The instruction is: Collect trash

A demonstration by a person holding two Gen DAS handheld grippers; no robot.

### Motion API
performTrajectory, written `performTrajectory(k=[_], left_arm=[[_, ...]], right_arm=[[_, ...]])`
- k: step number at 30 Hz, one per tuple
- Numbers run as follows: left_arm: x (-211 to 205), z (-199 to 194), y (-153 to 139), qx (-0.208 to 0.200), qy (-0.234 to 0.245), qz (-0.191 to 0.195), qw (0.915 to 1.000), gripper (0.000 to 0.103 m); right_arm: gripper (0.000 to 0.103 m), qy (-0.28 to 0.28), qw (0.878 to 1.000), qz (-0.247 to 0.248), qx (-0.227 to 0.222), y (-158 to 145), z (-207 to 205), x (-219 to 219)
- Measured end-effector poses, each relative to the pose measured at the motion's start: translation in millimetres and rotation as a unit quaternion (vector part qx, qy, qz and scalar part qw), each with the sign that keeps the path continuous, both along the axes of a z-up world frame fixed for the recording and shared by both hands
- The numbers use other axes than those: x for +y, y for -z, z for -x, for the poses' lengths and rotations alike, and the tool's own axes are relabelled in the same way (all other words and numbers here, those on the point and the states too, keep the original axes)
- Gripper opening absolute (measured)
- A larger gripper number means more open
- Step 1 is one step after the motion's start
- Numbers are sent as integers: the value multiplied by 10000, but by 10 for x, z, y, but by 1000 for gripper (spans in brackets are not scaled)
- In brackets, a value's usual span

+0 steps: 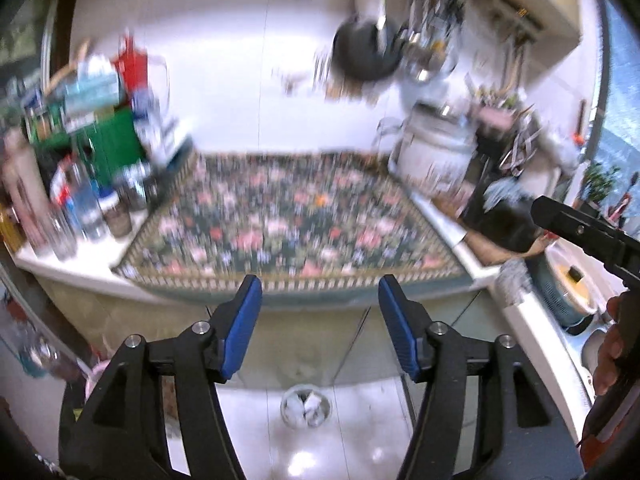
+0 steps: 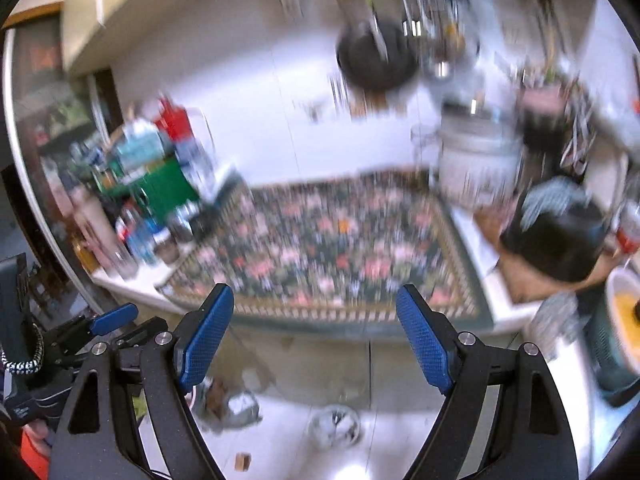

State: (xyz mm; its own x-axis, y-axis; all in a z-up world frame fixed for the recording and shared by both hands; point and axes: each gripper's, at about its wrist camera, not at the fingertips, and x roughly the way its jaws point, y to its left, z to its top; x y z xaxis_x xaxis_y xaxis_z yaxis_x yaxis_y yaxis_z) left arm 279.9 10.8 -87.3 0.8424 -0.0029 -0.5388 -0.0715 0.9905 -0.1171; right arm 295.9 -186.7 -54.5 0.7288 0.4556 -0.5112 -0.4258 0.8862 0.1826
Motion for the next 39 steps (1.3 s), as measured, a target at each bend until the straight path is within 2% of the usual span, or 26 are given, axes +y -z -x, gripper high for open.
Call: performTrajectory(k=[2,4,6,8,10,14,23,39], left_arm=[[2,222,-221,-233,69,-15,9997,66],[-22,439,-421,-428,157,-62,9989,66],[-20,666,-570,-601,225,-131,9979,73],[-4,893,-682,-772,264,-165,9965,92],[14,1074,-748,-918,210,-190,9954,99],[42,1448,-867,-1040,194,-244,9941,101],[177,1962,-880,-1082,118,-134,9940,102],[295,2106,-796,-970,108,-155,9951,102]], right_arm=[[81,54,9994,1,-344,-224,262,-10],[81,92,9984,-8,-551,-361,462,9],[81,146,9977,-8,-668,-452,680,32],[84,187,9972,-7,-723,-483,824,30],[92,240,9967,-24,-775,-514,1015,59],[103,430,9952,11,-877,-548,1346,119],[103,564,9933,73,-1010,-669,1829,91],[103,615,9959,48,-657,-560,1984,185]])
